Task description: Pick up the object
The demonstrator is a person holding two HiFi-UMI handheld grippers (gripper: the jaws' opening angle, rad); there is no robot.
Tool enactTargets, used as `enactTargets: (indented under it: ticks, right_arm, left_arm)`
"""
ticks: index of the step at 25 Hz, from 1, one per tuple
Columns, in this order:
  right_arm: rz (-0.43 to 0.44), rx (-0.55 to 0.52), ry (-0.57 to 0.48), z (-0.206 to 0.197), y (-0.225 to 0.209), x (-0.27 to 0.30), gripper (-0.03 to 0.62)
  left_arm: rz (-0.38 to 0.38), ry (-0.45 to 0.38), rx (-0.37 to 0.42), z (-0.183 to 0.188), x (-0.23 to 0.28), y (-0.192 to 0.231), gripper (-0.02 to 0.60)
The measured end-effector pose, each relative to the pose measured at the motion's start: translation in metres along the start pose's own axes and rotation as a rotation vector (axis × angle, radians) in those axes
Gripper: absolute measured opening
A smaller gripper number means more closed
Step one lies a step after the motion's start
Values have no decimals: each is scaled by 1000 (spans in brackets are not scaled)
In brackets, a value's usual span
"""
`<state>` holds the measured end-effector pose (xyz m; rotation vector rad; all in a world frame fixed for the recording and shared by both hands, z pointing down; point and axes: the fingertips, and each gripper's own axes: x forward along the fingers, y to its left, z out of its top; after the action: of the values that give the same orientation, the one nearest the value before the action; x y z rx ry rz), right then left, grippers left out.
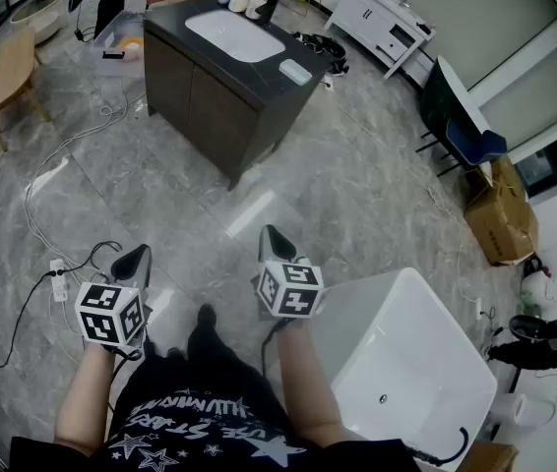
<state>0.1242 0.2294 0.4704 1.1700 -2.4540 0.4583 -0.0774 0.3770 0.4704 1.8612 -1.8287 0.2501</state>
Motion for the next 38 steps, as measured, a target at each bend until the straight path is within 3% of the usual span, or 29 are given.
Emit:
enactTargets:
  ticks: [14, 24, 28, 33, 38]
  right_arm:
    - [-15, -9, 5, -28, 33, -50, 11]
    - [12, 3, -39, -11, 43, -36, 8]
    - [5, 12, -49, -1, 26, -7, 11]
    - [14, 26, -79, 29, -6, 60, 111]
    - [48, 22, -62, 68, -44, 132, 173]
  left_arm:
    - [-26, -2, -11, -32, -54, -3, 8]
    - [-10, -29, -23, -21, -53, 17, 8]
    - [6, -31, -20, -9, -29, 25, 8]
    - [36, -29, -4, 23, 31, 46, 8]
    - [60, -24, -9, 66, 104, 55, 8]
